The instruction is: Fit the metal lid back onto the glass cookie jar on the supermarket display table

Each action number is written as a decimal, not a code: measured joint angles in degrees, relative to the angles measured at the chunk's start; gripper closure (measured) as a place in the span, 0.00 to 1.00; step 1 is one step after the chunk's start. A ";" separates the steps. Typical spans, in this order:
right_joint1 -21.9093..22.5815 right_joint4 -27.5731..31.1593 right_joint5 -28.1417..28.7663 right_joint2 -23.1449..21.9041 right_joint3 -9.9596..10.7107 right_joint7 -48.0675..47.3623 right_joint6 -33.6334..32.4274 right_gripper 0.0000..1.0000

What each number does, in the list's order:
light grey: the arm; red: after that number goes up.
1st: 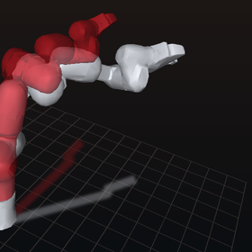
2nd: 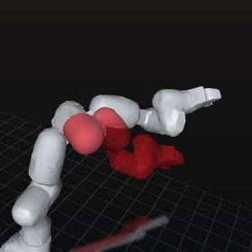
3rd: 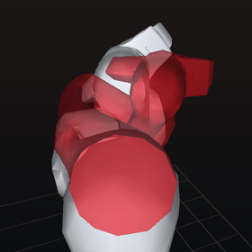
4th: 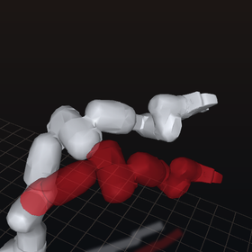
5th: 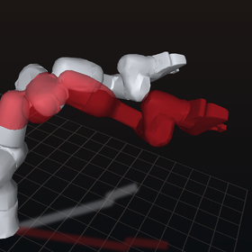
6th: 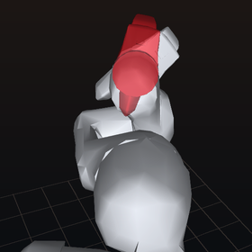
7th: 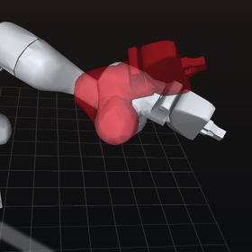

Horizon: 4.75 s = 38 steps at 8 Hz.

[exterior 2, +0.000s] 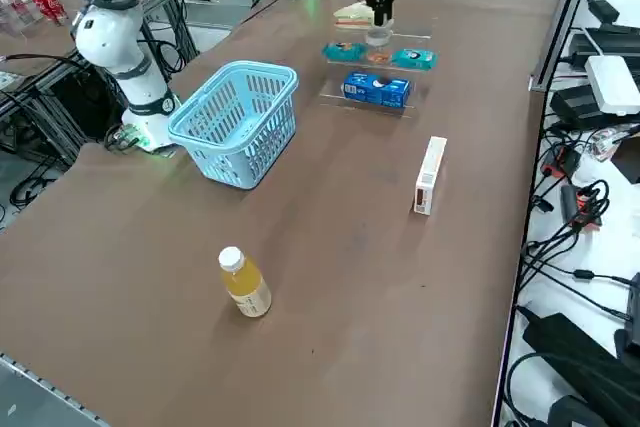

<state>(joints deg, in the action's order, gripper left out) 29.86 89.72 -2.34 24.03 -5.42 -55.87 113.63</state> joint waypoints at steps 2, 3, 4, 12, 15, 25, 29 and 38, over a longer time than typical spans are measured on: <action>1.10 0.02 -0.95 0.65 0.00 -1.16 0.00 0.74; 1.12 0.01 -1.00 0.77 0.08 -1.21 0.27 0.74; 1.05 0.01 -1.00 0.78 0.34 -1.21 1.00 0.74; 1.14 0.41 -1.02 2.09 0.71 -1.21 1.81 0.74; 1.33 0.53 -1.02 2.09 0.69 -1.29 1.75 0.74; 1.40 0.96 -1.02 1.84 0.70 -1.46 1.57 0.74; 1.40 1.02 -1.02 1.84 0.70 -1.47 1.62 0.74; 1.51 1.68 -1.09 1.87 0.67 -1.49 1.79 0.74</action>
<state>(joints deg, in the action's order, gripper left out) 31.37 91.40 -3.42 25.90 -4.75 -57.37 115.43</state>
